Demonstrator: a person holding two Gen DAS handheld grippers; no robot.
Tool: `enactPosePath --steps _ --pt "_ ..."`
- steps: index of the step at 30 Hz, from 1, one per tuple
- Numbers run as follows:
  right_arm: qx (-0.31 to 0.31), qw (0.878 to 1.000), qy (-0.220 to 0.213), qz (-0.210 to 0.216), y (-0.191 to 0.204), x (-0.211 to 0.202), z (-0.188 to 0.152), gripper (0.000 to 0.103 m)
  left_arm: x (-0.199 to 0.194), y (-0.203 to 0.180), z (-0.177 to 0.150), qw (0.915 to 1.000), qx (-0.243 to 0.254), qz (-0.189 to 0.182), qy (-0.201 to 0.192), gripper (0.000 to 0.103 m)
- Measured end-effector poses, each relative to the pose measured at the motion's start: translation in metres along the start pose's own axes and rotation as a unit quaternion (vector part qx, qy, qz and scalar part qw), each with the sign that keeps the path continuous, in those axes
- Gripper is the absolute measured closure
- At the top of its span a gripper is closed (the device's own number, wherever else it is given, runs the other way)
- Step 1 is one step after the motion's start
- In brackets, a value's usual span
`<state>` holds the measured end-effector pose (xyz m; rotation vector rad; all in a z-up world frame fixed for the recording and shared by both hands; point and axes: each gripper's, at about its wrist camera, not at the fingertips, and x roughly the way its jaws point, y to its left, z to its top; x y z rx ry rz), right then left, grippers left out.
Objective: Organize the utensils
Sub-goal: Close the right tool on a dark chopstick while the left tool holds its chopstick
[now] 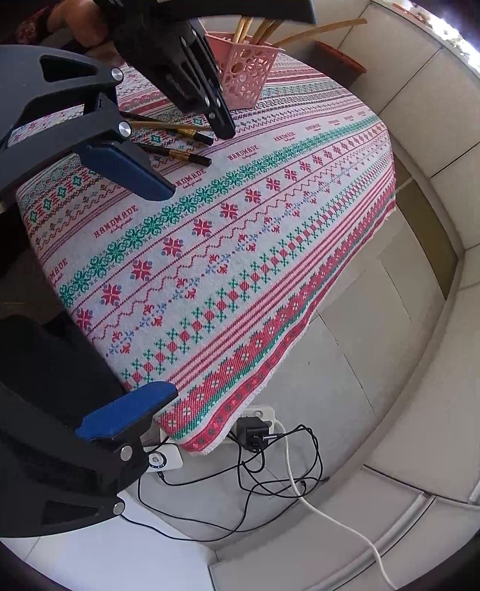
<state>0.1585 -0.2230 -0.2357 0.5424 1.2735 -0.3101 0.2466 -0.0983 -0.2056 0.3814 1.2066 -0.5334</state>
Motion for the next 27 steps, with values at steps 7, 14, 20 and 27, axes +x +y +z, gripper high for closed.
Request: enactPosePath --steps 7,14,20,27 --pt "-0.030 0.998 0.047 -0.014 0.067 0.039 0.016 0.009 -0.104 0.019 -0.050 0.9950 -0.015 0.002 -0.098 0.100" --pt "-0.047 0.994 0.045 -0.084 0.124 0.066 0.007 0.044 -0.148 0.056 -0.083 0.9876 -0.060 0.014 -0.144 0.100" --pt "-0.041 0.998 0.026 -0.050 0.132 0.060 0.000 0.095 -0.160 0.060 -0.087 0.9843 -0.071 0.010 -0.161 0.100" --pt "-0.011 0.997 -0.003 0.073 0.099 0.018 -0.003 0.096 -0.179 0.062 -0.093 0.9799 -0.076 -0.005 -0.185 0.100"
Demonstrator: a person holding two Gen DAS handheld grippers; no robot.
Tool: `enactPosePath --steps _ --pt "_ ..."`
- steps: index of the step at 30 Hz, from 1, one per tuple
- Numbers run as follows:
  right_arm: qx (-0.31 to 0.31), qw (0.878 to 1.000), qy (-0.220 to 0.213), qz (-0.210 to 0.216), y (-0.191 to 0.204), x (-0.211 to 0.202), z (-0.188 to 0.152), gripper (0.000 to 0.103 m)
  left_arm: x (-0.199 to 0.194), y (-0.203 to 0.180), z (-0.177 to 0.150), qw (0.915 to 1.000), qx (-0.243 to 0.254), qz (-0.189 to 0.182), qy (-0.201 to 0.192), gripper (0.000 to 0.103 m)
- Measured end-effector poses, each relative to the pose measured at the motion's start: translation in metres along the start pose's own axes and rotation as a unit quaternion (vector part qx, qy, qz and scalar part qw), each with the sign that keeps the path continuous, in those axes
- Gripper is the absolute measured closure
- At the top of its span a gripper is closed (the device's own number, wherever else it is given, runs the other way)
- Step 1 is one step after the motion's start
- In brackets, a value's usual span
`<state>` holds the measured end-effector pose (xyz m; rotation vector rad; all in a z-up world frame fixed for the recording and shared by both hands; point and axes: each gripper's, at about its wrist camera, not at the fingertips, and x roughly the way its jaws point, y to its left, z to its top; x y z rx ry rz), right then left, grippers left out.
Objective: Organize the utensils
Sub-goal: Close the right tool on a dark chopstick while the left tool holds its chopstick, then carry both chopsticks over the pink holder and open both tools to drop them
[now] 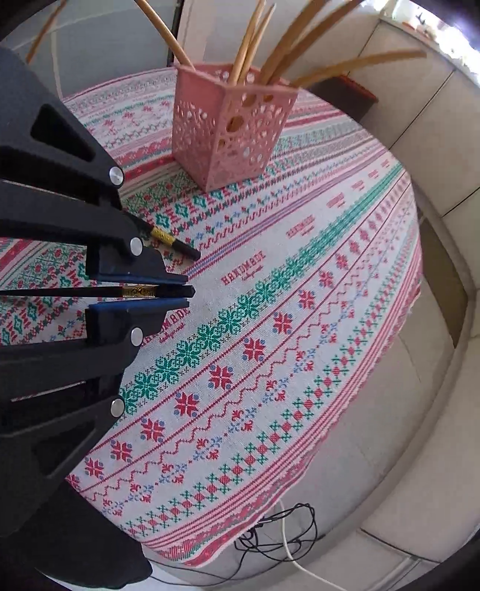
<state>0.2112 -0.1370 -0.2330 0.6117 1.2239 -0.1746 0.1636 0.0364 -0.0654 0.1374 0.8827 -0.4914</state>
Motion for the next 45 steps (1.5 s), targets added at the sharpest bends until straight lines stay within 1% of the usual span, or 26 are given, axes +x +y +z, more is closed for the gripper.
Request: enactPosePath --steps 3,6,9,13,15,18,20,22,25,27,30,33,40,45 --pt "-0.044 0.997 -0.047 0.032 0.004 -0.046 -0.010 0.096 -0.011 -0.002 -0.005 0.9999 -0.004 -0.003 -0.012 0.100" --pt "-0.083 0.991 -0.077 0.067 0.006 -0.086 -0.022 0.096 -0.023 -0.004 -0.015 0.9995 -0.015 -0.010 -0.025 0.100" --pt "-0.112 0.984 -0.106 0.092 0.003 -0.122 -0.034 0.096 -0.035 -0.006 -0.023 0.9987 -0.027 -0.015 -0.041 0.100" --pt "-0.141 0.973 -0.148 0.105 0.003 -0.158 -0.040 0.096 -0.050 -0.008 -0.029 0.9970 -0.047 -0.014 -0.059 0.100" --pt "-0.155 0.968 -0.165 0.107 0.005 -0.174 -0.041 0.096 -0.060 -0.009 -0.027 0.9955 -0.055 -0.012 -0.076 0.100" --pt "-0.161 0.963 -0.182 0.113 0.009 -0.196 -0.033 0.096 -0.077 -0.013 -0.017 0.9933 -0.054 -0.008 -0.101 0.100" --pt "-0.163 0.960 -0.193 0.118 0.012 -0.211 -0.025 0.096 -0.086 -0.015 -0.004 0.9920 -0.053 -0.005 -0.115 0.100" --pt "-0.162 0.958 -0.198 0.130 0.018 -0.224 -0.013 0.096 -0.095 -0.016 0.011 0.9906 -0.051 -0.005 -0.127 0.100" --pt "-0.159 0.955 -0.198 0.154 0.029 -0.244 0.008 0.096 -0.109 -0.017 0.036 0.9875 -0.049 0.009 -0.149 0.100" --pt "-0.162 0.951 -0.207 0.165 0.038 -0.256 0.019 0.096 -0.116 -0.015 0.049 0.9857 -0.051 0.016 -0.160 0.100" --pt "-0.173 0.944 -0.221 0.170 0.050 -0.269 0.028 0.096 -0.124 -0.009 0.068 0.9827 -0.056 0.029 -0.175 0.100" --pt "-0.185 0.941 -0.226 0.170 0.063 -0.273 0.034 0.096 -0.129 -0.001 0.082 0.9796 -0.070 0.034 -0.185 0.100" --pt "-0.190 0.943 -0.211 0.174 0.082 -0.263 0.054 0.096 -0.128 0.015 0.109 0.9751 -0.089 0.045 -0.198 0.100" --pt "-0.194 0.944 -0.205 0.170 0.092 -0.249 0.062 0.096 -0.112 0.024 0.121 0.9754 -0.093 0.059 -0.191 0.100"
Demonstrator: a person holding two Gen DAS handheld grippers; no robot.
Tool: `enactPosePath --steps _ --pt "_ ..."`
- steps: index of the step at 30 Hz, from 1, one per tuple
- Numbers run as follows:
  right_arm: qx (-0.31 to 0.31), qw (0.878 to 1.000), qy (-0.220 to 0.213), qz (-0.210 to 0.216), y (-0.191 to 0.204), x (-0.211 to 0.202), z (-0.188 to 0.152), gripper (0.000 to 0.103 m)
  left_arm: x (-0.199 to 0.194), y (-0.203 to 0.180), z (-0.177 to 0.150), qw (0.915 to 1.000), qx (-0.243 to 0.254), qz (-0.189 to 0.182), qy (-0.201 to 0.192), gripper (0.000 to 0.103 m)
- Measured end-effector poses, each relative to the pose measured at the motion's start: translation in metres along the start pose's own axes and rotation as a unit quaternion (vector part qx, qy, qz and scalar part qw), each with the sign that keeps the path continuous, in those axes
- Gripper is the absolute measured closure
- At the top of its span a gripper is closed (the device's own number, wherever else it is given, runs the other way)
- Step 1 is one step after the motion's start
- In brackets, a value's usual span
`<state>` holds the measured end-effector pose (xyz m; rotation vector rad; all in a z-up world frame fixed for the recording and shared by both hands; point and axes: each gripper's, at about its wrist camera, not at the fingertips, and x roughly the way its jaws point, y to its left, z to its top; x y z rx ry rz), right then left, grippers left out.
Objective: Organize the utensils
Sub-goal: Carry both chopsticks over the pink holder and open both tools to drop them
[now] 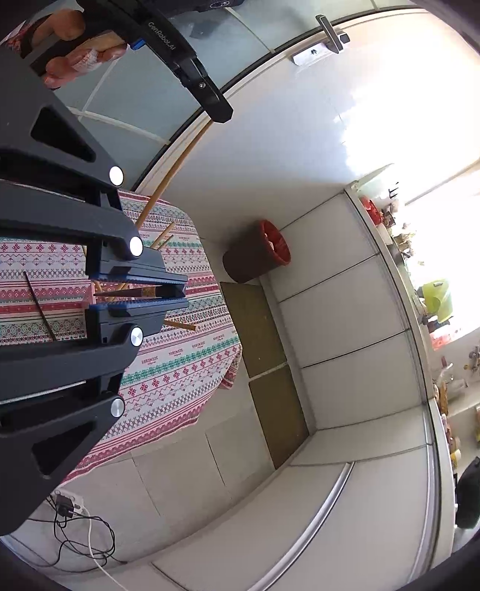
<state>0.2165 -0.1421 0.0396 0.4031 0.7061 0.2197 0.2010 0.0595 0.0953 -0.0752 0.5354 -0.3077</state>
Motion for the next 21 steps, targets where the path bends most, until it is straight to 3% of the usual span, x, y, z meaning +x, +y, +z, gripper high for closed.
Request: enactPosePath --steps 9,11,12,13,17,21 --pt "0.006 1.000 0.017 -0.015 -0.005 0.033 0.000 0.096 0.048 0.017 -0.026 0.9983 -0.021 0.005 0.053 0.099" --pt "0.006 1.000 0.023 -0.019 -0.005 0.044 -0.002 0.096 0.055 0.021 -0.032 0.9971 -0.031 0.001 0.070 0.090" --pt "0.005 0.999 0.026 -0.021 -0.005 0.048 -0.002 0.096 0.056 0.025 -0.034 0.9966 -0.041 -0.001 0.071 0.070" --pt "0.003 0.999 0.027 -0.023 -0.004 0.052 -0.003 0.096 0.054 0.029 -0.035 0.9966 -0.054 -0.007 0.062 0.056" --pt "-0.005 0.999 0.028 -0.030 -0.001 0.062 -0.003 0.096 0.045 0.042 -0.035 0.9958 -0.087 -0.007 0.030 0.054" --pt "-0.013 0.999 0.025 -0.035 0.006 0.069 -0.002 0.096 0.043 0.052 -0.033 0.9946 -0.101 0.004 0.027 0.047"
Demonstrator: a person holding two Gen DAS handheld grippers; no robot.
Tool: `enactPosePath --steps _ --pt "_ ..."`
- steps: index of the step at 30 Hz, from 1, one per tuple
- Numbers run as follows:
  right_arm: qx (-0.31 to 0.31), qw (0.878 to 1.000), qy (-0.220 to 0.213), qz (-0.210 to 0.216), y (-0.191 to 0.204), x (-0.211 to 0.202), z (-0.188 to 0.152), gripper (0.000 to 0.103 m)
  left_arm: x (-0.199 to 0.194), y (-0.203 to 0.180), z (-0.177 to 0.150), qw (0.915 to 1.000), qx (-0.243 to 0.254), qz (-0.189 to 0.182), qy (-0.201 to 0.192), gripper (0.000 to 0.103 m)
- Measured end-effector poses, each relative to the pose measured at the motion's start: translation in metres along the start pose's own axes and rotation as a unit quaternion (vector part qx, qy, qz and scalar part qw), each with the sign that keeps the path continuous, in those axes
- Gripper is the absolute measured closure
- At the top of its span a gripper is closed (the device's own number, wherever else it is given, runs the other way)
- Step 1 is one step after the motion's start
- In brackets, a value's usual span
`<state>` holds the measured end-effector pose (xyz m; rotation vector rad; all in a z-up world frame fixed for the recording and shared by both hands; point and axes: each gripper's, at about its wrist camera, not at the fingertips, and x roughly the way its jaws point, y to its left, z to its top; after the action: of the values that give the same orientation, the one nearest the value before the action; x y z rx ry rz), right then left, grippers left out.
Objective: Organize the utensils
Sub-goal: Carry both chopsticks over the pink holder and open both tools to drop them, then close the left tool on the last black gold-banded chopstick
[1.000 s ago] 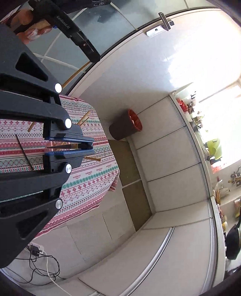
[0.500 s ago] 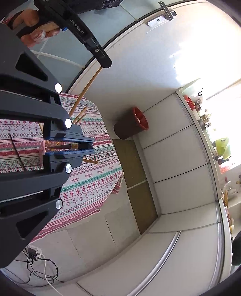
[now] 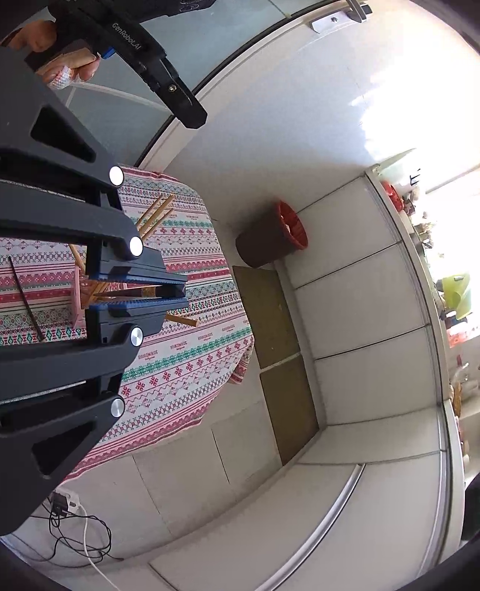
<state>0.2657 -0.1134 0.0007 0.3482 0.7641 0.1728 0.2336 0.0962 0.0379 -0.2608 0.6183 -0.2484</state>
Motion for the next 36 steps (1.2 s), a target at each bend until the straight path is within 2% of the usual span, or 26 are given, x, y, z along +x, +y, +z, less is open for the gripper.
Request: enactPosePath --steps 1,6,8,9,12,14,16,23,24,29,36 --pt "-0.003 1.000 -0.001 -0.002 0.002 0.002 -0.001 0.096 0.000 0.003 0.000 1.0000 -0.006 0.002 -0.001 0.044" --pt "-0.024 1.000 0.010 -0.005 0.011 0.017 -0.010 0.091 0.000 0.008 -0.002 0.9999 -0.006 0.013 0.004 0.043" --pt "-0.026 0.999 0.022 -0.009 0.014 0.026 -0.015 0.081 -0.004 0.006 -0.003 0.9999 0.005 0.015 0.002 0.042" --pt "-0.021 0.999 0.027 -0.009 0.012 0.028 -0.017 0.079 -0.007 0.004 -0.004 0.9998 0.012 0.014 -0.001 0.041" --pt "-0.007 0.999 0.030 -0.009 0.006 0.027 -0.020 0.066 -0.015 -0.004 -0.008 0.9995 0.027 0.011 -0.009 0.029" --pt "-0.001 1.000 0.025 -0.016 0.002 0.021 -0.022 0.046 -0.017 -0.013 -0.012 0.9991 0.040 0.012 -0.008 0.025" --pt "0.003 0.999 0.013 -0.033 -0.001 0.014 -0.024 0.036 -0.017 -0.021 -0.017 0.9984 0.054 0.017 -0.007 0.023" --pt "-0.021 0.993 -0.020 -0.110 -0.007 -0.012 -0.034 0.028 -0.012 -0.036 -0.033 0.9960 0.079 0.041 0.005 0.021" --pt "-0.024 0.992 -0.025 -0.119 -0.007 -0.017 -0.036 0.027 -0.012 -0.037 -0.034 0.9957 0.082 0.044 0.007 0.018" --pt "-0.023 0.988 -0.050 -0.144 -0.011 -0.037 -0.042 0.013 -0.012 -0.045 -0.045 0.9934 0.100 0.054 0.012 0.015" --pt "0.000 0.984 -0.064 -0.164 -0.028 -0.058 -0.054 0.008 -0.014 -0.059 -0.061 0.9900 0.129 0.053 0.024 0.008"
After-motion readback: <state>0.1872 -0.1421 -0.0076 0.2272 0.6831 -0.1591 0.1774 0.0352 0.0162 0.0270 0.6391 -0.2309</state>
